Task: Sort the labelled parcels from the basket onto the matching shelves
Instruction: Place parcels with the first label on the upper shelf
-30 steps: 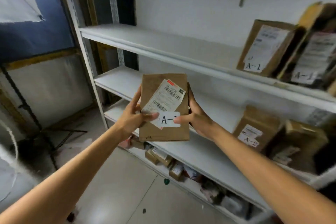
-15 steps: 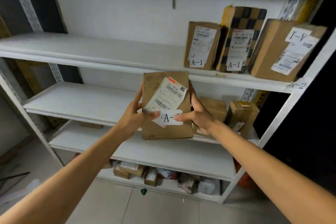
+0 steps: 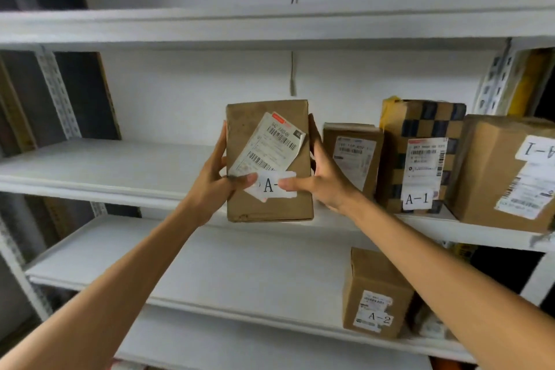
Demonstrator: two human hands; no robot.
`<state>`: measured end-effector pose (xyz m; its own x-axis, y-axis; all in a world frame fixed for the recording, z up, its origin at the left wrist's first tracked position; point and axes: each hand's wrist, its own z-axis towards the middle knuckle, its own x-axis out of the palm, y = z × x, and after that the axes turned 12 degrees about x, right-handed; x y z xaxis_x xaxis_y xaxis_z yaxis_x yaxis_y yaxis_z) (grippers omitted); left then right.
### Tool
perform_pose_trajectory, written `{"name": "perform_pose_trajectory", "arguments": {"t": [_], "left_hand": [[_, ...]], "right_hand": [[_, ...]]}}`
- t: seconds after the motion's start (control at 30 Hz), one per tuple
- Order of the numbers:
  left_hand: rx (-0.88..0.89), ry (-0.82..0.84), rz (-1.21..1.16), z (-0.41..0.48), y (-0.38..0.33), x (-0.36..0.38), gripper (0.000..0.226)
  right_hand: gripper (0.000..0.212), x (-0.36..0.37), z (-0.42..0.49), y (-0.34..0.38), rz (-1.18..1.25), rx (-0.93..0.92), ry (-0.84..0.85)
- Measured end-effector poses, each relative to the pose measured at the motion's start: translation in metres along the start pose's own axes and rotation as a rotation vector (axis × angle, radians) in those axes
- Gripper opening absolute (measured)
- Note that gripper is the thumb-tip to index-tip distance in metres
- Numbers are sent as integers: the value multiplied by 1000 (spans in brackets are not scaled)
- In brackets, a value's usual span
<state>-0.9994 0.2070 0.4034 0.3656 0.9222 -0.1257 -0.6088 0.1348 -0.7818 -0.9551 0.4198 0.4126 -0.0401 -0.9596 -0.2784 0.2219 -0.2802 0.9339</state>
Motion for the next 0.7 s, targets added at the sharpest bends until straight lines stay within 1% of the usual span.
{"name": "perform_pose_trajectory", "arguments": {"t": [0.13,0.3,0.47,0.57,0.7], "left_hand": [[38,25,94,23,21,-9,102],[80,86,195,41,54,-19,104],[119,32,155,42,80,-19,105],[150,12,129,42,91,-14,106],[184,-17,177,48,96,-3,110]], "right_hand": [[118,3,28,-15,13,40,-22],[121,19,45,-33,13,120,-126],[123,33,56,-42,-102,191,-278],[116,34,55,-52,-131,196,-393],[110,32,54,-50,-142,188,-470]]}}
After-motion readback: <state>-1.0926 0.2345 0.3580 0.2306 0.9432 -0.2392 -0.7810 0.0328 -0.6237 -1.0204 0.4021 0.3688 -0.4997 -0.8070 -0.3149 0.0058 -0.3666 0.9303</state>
